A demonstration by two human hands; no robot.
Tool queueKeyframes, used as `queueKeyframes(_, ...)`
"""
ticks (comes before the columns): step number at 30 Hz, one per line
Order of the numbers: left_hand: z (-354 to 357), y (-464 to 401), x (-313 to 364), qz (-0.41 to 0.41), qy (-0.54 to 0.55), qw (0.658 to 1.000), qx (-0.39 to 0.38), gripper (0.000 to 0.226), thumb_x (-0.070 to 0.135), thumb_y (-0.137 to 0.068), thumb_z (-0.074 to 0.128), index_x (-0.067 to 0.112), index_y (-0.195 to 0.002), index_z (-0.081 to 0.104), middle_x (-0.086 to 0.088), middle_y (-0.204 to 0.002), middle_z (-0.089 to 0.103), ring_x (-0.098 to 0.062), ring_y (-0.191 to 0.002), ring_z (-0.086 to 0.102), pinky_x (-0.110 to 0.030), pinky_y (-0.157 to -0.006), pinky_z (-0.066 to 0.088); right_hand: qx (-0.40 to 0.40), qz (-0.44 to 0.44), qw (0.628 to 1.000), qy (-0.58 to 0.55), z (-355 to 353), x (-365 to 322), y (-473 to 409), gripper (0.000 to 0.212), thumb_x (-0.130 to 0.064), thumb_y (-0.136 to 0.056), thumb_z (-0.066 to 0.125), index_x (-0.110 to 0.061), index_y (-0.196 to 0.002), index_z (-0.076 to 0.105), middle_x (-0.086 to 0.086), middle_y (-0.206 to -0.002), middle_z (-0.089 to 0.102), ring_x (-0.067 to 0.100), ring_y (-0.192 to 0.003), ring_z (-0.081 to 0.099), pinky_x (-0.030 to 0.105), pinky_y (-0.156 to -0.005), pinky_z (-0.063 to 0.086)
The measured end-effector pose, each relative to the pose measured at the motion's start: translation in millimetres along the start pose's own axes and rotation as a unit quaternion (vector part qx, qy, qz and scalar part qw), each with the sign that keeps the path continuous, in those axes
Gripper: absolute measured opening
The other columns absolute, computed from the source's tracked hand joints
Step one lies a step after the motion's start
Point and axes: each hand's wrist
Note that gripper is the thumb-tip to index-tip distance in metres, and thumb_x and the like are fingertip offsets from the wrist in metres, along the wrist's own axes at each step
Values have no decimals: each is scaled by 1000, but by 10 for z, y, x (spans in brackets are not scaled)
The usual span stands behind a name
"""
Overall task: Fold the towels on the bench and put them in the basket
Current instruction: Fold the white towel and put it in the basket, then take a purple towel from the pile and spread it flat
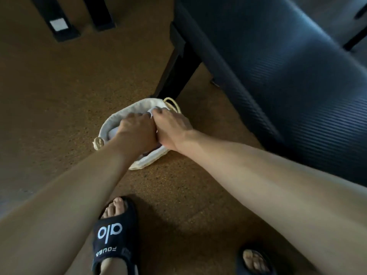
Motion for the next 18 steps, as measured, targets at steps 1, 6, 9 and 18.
queueKeyframes(1, -183, 68, 41, 4, -24, 1000, 12, 49, 37, -95, 60, 14, -138, 51, -7, -133, 60, -26, -123, 59, -35, -100, 44, 26, -9, 1000, -2, -177, 15, 113, 38, -16, -97, 57, -17, -135, 50, 9, -132, 58, 33, -120, 59, 39, -82, 43)
queueKeyframes(6, -1156, 656, 351, 63, -116, 983, 125, 37, 39, -100, 49, 17, -126, 60, -5, -119, 66, -26, -104, 67, -35, -84, 47, 181, -45, 982, 14, -1162, 172, 1030, 39, -12, -90, 62, -15, -128, 55, 5, -125, 60, 27, -117, 57, 37, -95, 44)
queueKeyframes(9, -1617, 1042, 646, 123, -94, 976, 153, 36, 43, -103, 44, 23, -131, 57, 1, -108, 64, -18, -92, 65, -31, -81, 51, 232, -17, 972, -24, -1657, 389, 1709, 45, -18, -96, 60, -15, -140, 51, 6, -132, 59, 24, -123, 56, 37, -101, 45)
queueKeyframes(18, -2372, 2142, 2745, 297, 100, 942, 116, 54, 45, -100, 55, 30, -150, 42, 2, -148, 50, -18, -129, 54, -43, -103, 51, 101, 283, 953, -37, -2354, 1728, 4009, 22, -24, -97, 60, -15, -117, 64, 5, -99, 63, 23, -83, 62, 34, -63, 47)
Point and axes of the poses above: each hand's wrist, its own y-axis away from the middle knuckle, its own z-axis out of the palm, x = y × z
